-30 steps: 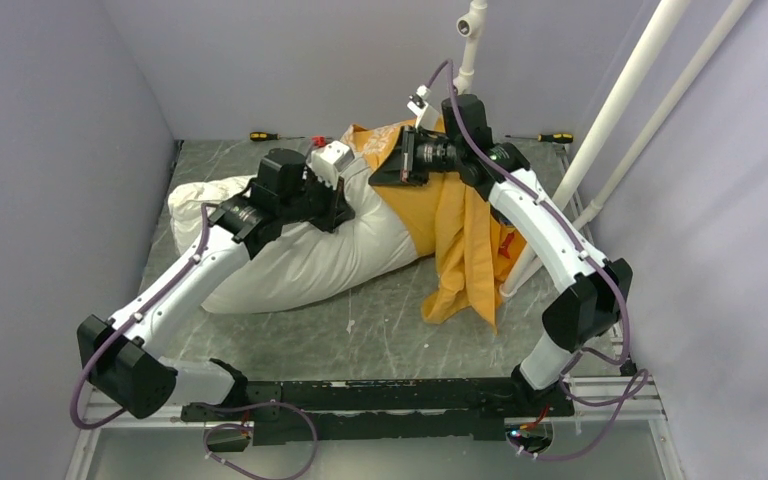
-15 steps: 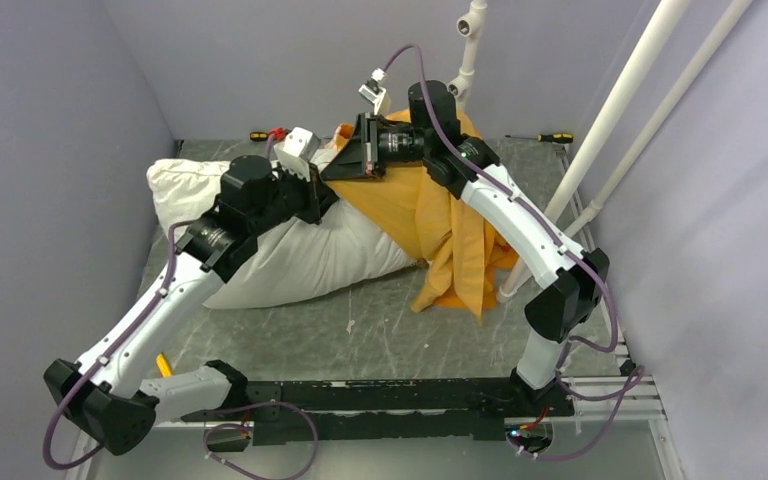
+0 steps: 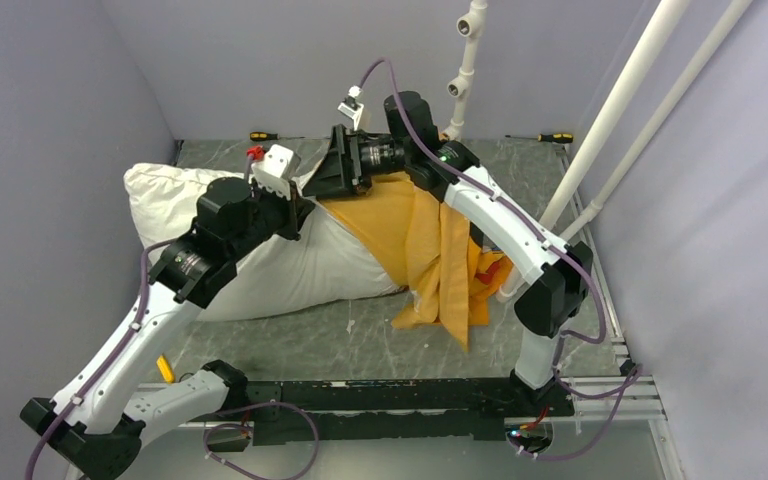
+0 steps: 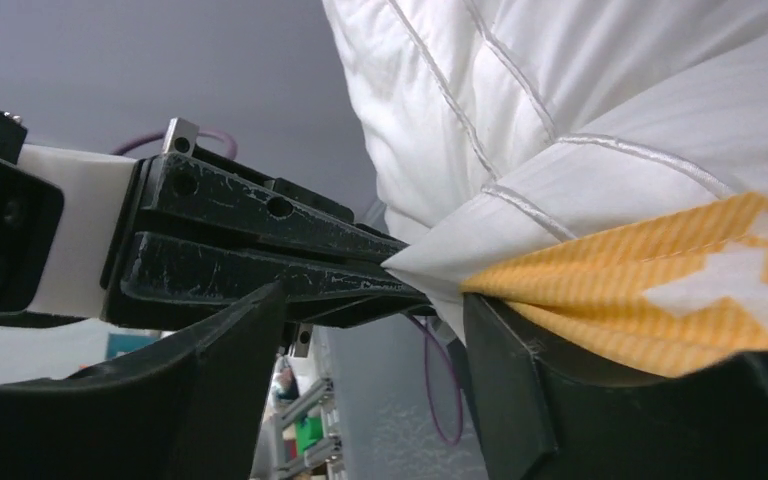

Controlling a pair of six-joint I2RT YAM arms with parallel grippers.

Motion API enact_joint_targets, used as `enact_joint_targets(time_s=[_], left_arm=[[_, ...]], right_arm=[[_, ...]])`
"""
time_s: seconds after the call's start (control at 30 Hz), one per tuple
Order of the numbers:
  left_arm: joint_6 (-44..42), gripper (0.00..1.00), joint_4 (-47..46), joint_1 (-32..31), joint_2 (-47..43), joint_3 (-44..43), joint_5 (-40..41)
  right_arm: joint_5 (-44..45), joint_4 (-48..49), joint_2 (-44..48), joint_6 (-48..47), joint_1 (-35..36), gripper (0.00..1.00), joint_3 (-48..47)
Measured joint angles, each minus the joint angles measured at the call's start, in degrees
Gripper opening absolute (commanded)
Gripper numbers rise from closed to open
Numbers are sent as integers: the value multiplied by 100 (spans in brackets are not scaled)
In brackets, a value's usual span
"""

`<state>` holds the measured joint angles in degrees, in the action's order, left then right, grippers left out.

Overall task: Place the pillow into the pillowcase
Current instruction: Stuff the pillow into the pillowcase.

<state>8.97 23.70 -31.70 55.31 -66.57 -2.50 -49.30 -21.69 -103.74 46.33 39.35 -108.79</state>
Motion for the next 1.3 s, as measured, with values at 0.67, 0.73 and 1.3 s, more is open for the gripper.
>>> enact_joint_targets(time_s=[0.67, 0.73, 1.3], left_arm=[[-503, 0, -317, -140, -481, 682, 691], [-516, 0, -323, -140, -479, 682, 693], [-634, 0, -374, -140, -487, 732, 929]], right_arm=[[4562, -3829, 3272, -1714, 151, 98, 1368], [5073, -4179, 3418, -1672, 151, 98, 1751], [7117, -5108, 1906, -1488, 192, 0, 2262]])
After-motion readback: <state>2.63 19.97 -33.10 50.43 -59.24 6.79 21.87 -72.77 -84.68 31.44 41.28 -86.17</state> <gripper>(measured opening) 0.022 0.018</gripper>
